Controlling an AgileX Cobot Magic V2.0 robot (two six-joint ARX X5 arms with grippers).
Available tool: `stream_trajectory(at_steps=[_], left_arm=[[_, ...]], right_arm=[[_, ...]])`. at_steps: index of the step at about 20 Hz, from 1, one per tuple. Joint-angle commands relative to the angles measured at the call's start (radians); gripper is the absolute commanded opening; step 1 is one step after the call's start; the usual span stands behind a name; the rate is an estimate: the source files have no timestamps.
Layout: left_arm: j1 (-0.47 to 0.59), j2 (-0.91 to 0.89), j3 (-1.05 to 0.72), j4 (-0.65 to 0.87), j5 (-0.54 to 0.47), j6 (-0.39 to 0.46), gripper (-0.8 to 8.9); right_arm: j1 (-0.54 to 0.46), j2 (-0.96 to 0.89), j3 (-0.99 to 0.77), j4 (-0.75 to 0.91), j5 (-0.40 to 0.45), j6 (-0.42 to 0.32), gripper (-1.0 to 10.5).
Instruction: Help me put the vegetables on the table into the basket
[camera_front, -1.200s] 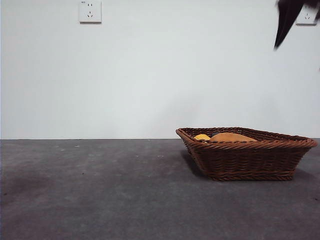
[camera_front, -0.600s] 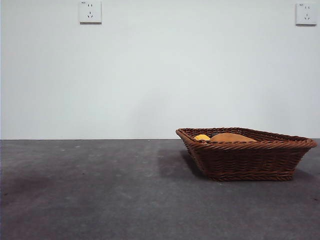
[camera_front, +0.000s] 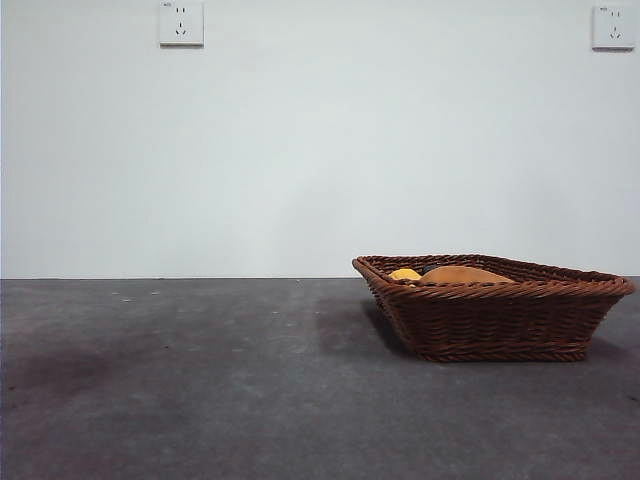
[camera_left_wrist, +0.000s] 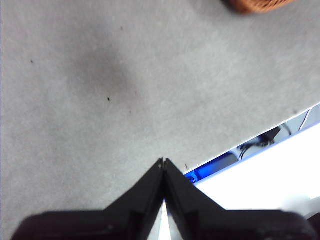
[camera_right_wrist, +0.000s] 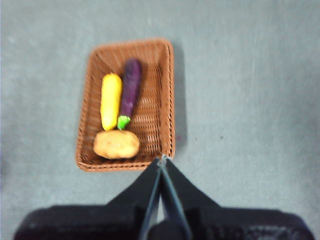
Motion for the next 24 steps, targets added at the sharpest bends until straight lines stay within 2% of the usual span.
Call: stream_trajectory(at_steps=[1,2,3,5,7,8,11,13,16,18,20,24], left_arm=[[-0.003,0.052,-0.003,0.026,0.003,-0.006,-0.04],[0.001,0.069,-0.003,0.05,0.004,-0.005,-0.04],[0.019,0.071,-0.003,0.09,-0.032,0.066,-0.04],[0.059,0.058,-0.004,0.188,-0.079,0.282,-0.04],[0.127,0.007,-0.034,0.348,-0.051,0.474,-0.04],[0.173,-0.034,-0.077,0.448,-0.028,0.518,-0.04],[0.34,-0.193,-0.32,0.81,0.014,0.502,-0.04],[0.432,-0.322,-0.543,1.043,0.074,0.434,-0.04],[0.507,-0.522,-0.842,1.276,0.121,0.312,-0.04],[0.525,-0.644,-0.972,1.303,0.115,0.26,-0.04],[0.543,-0.743,-1.048,1.29,0.116,0.258,-0.04],[0.577,-0.795,-1.077,1.174,0.112,0.259,-0.04]], right_arm=[[0.001,0.052,-0.005,-0.019,0.001,0.01,0.0],[0.001,0.079,-0.005,-0.018,0.002,0.01,0.0],[0.001,0.106,-0.005,-0.011,0.001,0.01,0.0],[0.001,0.159,-0.005,0.014,0.002,0.01,0.0],[0.0,0.204,-0.005,0.043,0.002,0.011,0.0],[0.0,0.225,-0.005,0.063,0.003,0.01,0.0],[0.0,0.279,-0.005,0.146,0.005,0.01,0.0],[0.0,0.305,-0.005,0.214,0.005,0.01,0.0],[0.0,0.329,-0.005,0.319,0.005,0.01,0.0],[0.0,0.333,-0.005,0.382,0.008,0.01,0.0],[0.0,0.333,-0.005,0.436,0.008,0.011,0.0],[0.0,0.333,-0.005,0.497,0.008,0.011,0.0]])
